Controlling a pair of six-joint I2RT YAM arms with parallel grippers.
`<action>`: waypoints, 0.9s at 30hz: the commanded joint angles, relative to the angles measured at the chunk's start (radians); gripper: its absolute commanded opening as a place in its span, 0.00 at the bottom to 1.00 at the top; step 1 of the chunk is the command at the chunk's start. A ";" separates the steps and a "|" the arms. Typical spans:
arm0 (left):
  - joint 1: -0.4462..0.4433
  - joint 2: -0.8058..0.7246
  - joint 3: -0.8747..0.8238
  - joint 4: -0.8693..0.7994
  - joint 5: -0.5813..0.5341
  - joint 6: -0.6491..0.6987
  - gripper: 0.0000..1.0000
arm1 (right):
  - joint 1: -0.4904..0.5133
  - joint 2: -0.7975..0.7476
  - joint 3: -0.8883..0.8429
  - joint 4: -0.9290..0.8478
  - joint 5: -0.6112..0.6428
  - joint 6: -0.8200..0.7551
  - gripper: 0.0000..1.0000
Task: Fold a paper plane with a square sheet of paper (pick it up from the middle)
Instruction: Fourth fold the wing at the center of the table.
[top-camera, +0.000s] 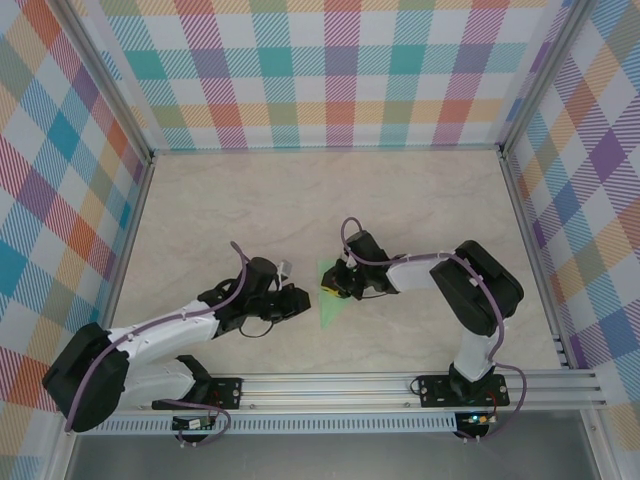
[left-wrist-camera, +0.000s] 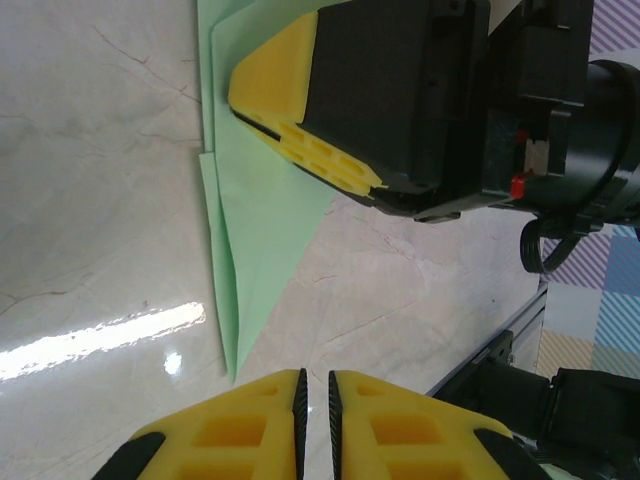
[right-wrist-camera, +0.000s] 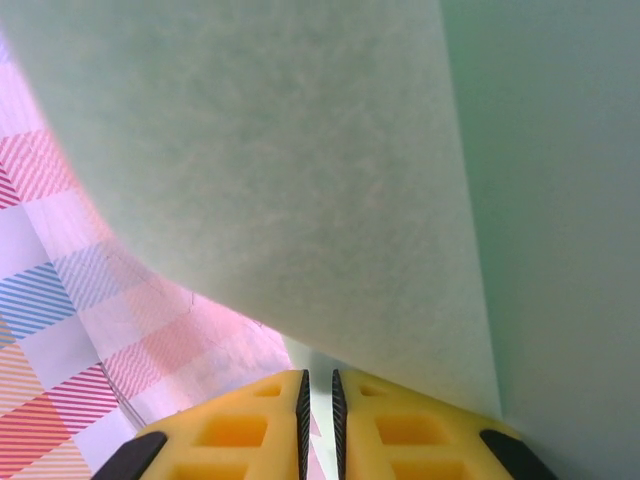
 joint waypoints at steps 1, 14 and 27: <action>0.008 0.052 0.006 0.118 0.043 -0.032 0.16 | 0.020 0.018 -0.036 -0.127 0.021 0.050 0.17; -0.045 0.303 0.114 0.185 0.034 -0.031 0.00 | 0.020 0.033 -0.005 -0.175 0.027 0.028 0.17; -0.067 0.386 0.139 0.190 -0.026 -0.025 0.00 | 0.020 0.034 -0.001 -0.189 0.030 0.017 0.17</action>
